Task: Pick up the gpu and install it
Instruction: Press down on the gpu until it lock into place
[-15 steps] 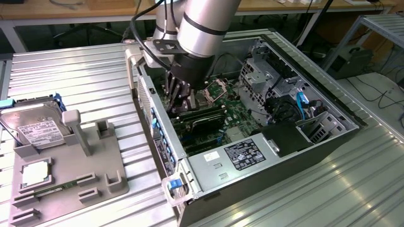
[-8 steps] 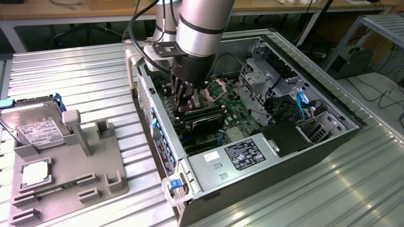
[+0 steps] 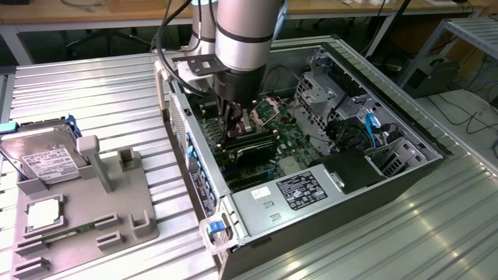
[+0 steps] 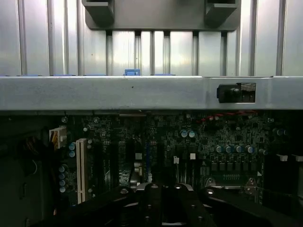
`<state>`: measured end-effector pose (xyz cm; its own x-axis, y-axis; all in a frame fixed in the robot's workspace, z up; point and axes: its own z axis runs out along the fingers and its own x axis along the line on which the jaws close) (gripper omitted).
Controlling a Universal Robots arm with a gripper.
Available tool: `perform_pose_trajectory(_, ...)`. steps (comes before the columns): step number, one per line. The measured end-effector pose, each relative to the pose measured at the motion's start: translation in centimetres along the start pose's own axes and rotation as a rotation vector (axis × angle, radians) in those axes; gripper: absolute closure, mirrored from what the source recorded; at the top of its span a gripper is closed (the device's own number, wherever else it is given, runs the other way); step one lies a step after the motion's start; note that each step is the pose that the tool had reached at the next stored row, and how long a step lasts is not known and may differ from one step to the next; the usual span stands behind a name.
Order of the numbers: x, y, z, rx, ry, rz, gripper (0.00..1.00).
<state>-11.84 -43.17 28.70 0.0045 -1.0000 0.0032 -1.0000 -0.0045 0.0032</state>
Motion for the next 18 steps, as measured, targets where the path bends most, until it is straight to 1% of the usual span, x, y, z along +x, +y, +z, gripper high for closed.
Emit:
perform_pose_trajectory(6,0.0,0.02,0.0,0.0,0.0,0.0,0.89)
perform_pose_trajectory(8,0.0,-0.26,0.04,0.0001,0.0,0.0,0.89)
perform_pose_trajectory(11,0.0,-1.56,0.27,0.0,0.0001,0.001,0.89)
perform_pose_trajectory(14,0.0,-2.63,0.43,0.0,-0.0001,0.001,0.89)
perform_pose_trajectory(16,0.0,-3.22,0.51,0.0,0.0,0.001,0.89)
perform_pose_trajectory(18,0.0,-3.34,0.52,0.0001,-0.0001,0.001,0.89)
